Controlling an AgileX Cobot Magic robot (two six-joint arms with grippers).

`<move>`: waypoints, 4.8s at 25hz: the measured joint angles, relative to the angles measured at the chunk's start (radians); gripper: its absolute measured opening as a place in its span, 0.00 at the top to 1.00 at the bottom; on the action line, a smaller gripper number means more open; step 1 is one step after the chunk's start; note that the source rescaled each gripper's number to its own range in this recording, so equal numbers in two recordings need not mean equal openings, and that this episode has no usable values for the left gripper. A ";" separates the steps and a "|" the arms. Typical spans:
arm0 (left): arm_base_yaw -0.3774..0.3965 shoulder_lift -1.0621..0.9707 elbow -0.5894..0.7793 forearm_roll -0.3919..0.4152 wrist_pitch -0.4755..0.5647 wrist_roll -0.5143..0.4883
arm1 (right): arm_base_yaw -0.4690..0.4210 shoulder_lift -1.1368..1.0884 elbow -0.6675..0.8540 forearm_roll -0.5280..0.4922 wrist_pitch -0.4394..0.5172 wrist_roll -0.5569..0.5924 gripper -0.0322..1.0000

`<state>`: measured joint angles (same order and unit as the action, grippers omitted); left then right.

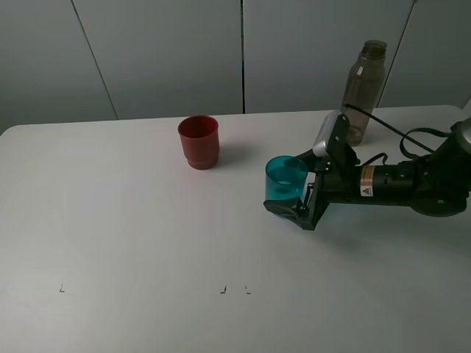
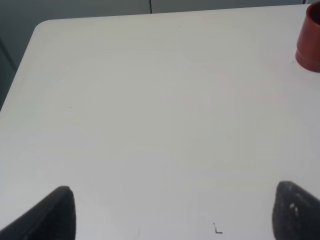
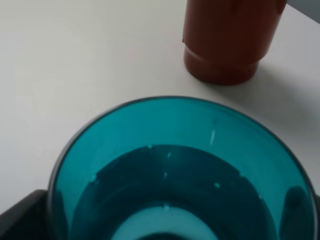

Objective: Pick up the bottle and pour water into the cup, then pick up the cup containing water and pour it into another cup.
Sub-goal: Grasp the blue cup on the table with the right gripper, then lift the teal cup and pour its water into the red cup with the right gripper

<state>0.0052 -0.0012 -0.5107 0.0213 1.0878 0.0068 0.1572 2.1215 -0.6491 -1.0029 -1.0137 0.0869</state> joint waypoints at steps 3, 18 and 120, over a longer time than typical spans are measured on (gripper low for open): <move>0.000 0.000 0.000 0.000 0.000 0.000 | 0.000 0.000 0.000 0.005 0.000 -0.012 0.00; 0.000 0.000 0.000 0.000 0.000 0.000 | 0.000 0.000 -0.003 0.045 -0.019 -0.034 0.00; 0.000 0.000 0.000 0.000 0.000 -0.007 | 0.020 -0.064 -0.035 0.148 0.023 0.187 0.89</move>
<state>0.0052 -0.0012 -0.5107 0.0213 1.0878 0.0000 0.1770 2.0580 -0.6837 -0.8545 -0.9903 0.2738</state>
